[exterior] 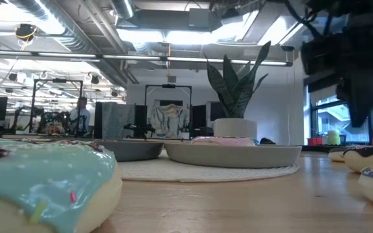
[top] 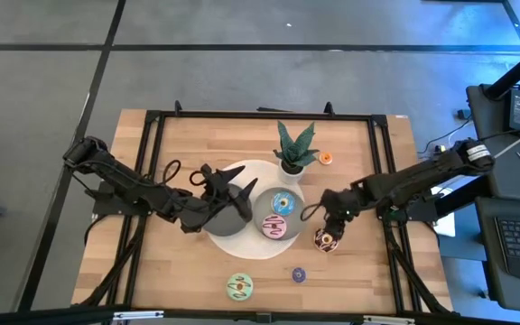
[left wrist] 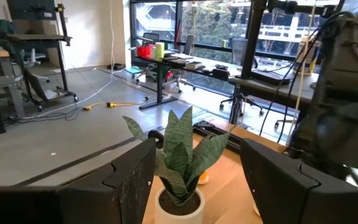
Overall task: Pick & Place donuts
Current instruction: Put the big black doughnut on the light gray plate
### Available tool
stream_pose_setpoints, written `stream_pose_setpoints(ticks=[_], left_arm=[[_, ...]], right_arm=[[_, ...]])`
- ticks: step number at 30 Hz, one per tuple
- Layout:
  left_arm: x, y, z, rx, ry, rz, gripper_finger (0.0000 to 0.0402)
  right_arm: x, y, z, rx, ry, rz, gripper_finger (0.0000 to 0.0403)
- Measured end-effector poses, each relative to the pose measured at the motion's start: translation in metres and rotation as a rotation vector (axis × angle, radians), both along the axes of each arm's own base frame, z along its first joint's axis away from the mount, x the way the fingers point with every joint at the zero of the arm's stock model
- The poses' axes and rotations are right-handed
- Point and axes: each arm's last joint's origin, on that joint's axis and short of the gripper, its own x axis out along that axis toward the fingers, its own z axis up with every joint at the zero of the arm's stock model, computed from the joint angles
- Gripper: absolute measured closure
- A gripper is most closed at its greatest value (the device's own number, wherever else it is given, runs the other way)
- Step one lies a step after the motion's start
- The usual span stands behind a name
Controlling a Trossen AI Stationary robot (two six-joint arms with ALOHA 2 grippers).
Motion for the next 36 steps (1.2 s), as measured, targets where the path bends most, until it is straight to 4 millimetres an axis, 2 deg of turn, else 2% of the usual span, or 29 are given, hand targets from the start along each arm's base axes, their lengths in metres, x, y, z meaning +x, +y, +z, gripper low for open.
stream_pose_setpoints(ticks=[10, 23, 27, 36], left_arm=[[0.005, 0.01, 0.0, -0.003, 0.003, -0.006, 0.0173], [0.008, 0.014, -0.001, -0.006, 0.011, -0.05, 0.0174], [0.008, 0.014, -0.001, -0.006, 0.011, -0.05, 0.0171], [0.007, 0.014, -0.001, -0.006, 0.011, -0.052, 0.0175]], right_arm=[[0.001, 0.025, -0.021, -0.032, 0.106, 0.013, 0.0194], [0.014, 0.037, -0.049, -0.043, 0.147, 0.007, 0.0197], [0.014, 0.037, -0.051, -0.048, 0.156, 0.004, 0.0222], [0.015, 0.038, -0.047, -0.037, 0.146, 0.038, 0.0311]])
